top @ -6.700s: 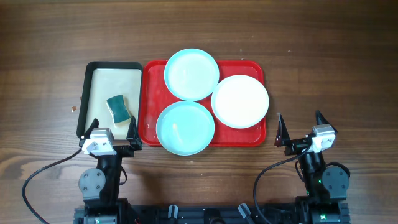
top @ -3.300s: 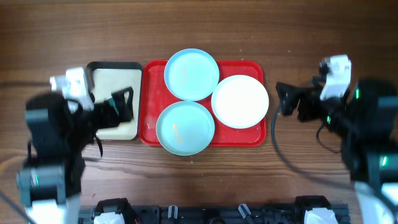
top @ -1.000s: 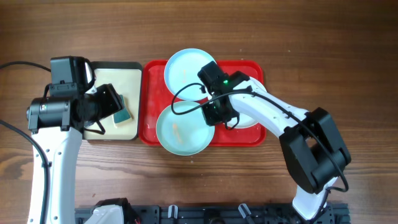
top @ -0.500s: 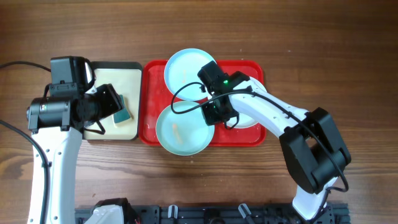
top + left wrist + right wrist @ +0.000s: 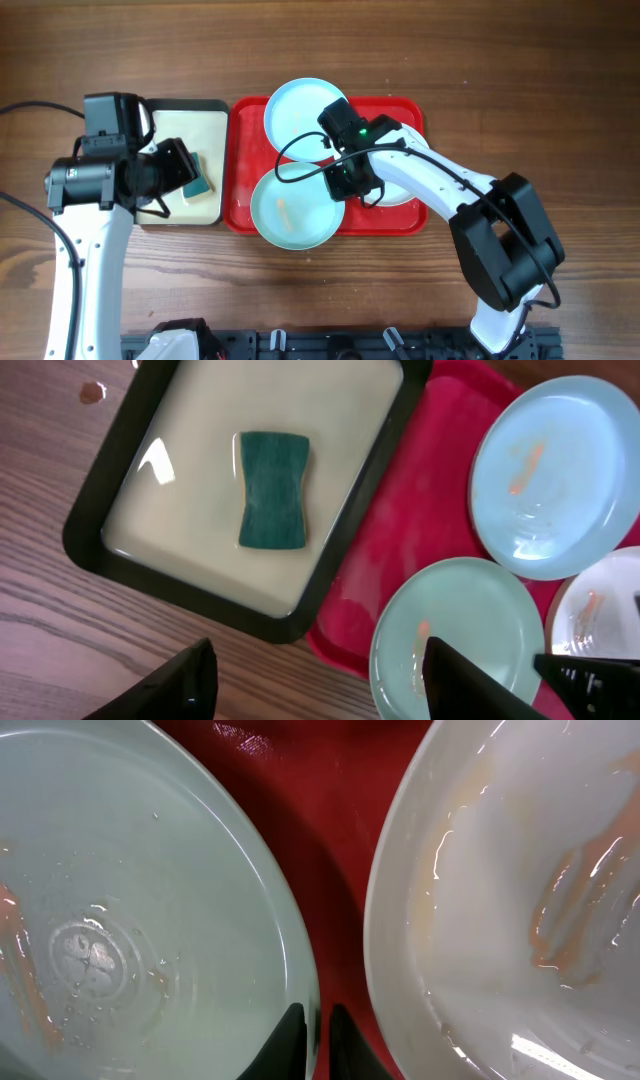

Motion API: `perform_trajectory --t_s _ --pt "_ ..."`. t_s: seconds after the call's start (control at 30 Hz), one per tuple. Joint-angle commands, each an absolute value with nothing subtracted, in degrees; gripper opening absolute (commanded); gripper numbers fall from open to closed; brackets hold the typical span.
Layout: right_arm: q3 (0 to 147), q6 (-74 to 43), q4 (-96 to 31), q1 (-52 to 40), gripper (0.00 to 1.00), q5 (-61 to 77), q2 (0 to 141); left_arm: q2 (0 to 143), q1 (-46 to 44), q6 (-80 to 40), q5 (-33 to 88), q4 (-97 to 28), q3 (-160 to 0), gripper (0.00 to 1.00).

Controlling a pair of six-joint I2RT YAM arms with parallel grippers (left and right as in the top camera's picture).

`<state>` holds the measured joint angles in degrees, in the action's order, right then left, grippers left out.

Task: Clean dirty plates on tray and stack at the side
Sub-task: 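Lower the left gripper over the green sponge on the black tray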

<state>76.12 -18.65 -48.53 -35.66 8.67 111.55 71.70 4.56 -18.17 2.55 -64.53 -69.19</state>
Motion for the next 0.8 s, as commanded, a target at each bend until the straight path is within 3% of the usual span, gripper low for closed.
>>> perform_trajectory --t_s 0.0,0.37,0.77 --pt "75.61 -19.7 -48.4 -35.83 0.1 8.05 112.29 72.03 4.34 -18.72 0.69 -64.55 -68.18 0.63" --pt "75.59 -19.7 -48.86 -35.83 0.07 8.05 112.31 72.03 4.34 -18.74 0.71 -64.58 -68.05 0.62" --pt "73.47 -19.68 -45.95 -35.83 0.11 8.12 112.31 72.03 4.34 -18.96 0.71 -64.55 -67.29 0.63"
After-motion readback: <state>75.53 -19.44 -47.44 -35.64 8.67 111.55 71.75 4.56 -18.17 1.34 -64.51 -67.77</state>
